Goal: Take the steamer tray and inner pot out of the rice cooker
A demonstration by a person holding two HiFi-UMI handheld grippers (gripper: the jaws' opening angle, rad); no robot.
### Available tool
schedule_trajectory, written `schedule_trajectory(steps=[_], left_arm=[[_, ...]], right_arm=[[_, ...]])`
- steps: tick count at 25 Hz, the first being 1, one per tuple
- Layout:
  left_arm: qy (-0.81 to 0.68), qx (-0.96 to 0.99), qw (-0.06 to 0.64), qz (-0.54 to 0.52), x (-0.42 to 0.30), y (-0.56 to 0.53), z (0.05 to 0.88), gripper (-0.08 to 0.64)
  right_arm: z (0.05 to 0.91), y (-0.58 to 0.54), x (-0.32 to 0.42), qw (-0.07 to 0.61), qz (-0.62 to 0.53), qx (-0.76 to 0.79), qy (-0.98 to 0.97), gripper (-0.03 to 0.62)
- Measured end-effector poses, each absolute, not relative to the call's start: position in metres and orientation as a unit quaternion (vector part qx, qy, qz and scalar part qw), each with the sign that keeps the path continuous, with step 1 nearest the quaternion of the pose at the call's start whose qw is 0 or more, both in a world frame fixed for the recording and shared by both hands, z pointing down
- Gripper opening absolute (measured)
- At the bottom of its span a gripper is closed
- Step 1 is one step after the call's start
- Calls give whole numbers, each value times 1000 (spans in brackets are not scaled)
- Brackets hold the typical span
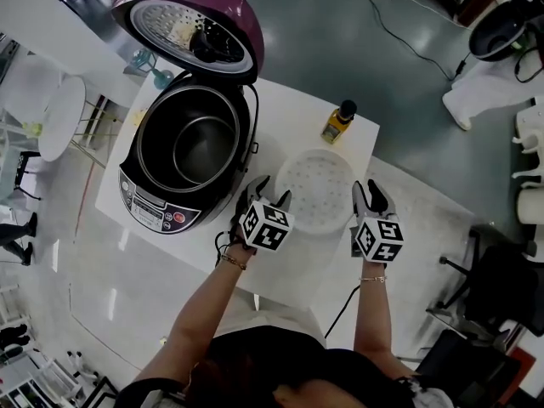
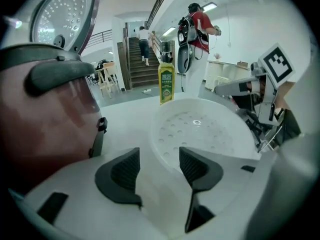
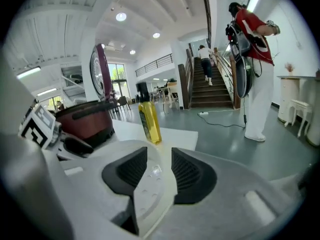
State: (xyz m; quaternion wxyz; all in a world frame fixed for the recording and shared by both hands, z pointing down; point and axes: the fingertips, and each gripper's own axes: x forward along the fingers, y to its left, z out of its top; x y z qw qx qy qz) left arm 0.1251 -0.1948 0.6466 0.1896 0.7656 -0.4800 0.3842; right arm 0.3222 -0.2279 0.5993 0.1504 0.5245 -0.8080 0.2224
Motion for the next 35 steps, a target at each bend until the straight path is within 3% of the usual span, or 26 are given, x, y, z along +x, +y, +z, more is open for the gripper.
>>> schedule_trajectory(steps=[4,9,15,22,28,35], left_arm=[[-433,799,195,368,134,-158,625,253],[-390,857,201,270,149,-110,557,256],[-398,890,155,156,136,-77,456,256],[-437,894,21,102,53,-103,360,258],[-484,873,21,54,-31,-121,325,291],[-523,844,43,110,-122,-153,347,339]], right_arm=[[560,-205,322,105,217,516,-822,135],[527,-183,309,82,200,511,-832,135],[471,-166,253,23,196,466,-862,135],[420,-157,193,2,145,457,-878,135],[398,-157,148,-6,134,473,-870,135],[394,-160,96,19,130,491,-861,135]])
